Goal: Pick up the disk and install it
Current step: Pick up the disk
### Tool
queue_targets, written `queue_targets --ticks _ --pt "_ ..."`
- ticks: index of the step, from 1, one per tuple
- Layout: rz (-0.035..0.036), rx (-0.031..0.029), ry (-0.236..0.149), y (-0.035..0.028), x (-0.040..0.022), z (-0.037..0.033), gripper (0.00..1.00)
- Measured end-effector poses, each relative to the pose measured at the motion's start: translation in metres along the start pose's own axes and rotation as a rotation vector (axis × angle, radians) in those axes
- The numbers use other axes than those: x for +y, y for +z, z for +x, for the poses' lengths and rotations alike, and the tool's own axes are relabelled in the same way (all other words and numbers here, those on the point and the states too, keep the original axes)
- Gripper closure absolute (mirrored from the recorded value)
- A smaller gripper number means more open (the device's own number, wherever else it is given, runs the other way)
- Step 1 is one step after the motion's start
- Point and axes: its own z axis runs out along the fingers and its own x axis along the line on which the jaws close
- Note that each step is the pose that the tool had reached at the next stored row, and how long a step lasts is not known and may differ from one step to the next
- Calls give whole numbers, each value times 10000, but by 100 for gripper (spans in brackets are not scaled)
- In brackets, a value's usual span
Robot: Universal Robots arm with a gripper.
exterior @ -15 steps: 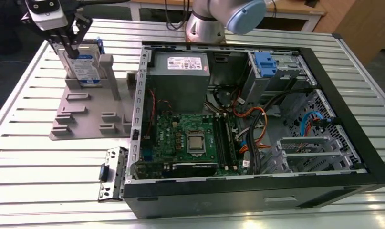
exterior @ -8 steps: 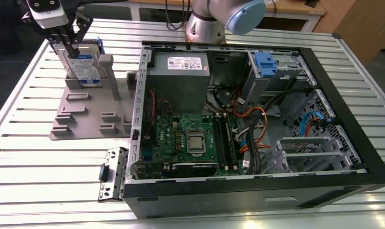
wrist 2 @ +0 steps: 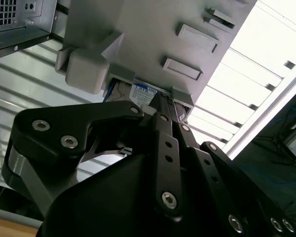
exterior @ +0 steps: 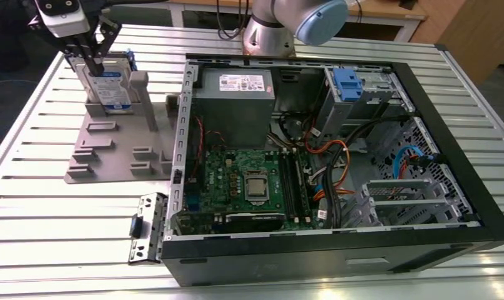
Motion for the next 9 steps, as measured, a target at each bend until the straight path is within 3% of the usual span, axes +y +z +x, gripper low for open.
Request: queue_targets --ticks 9 --pt "-17 14 -622 0 0 0 90"
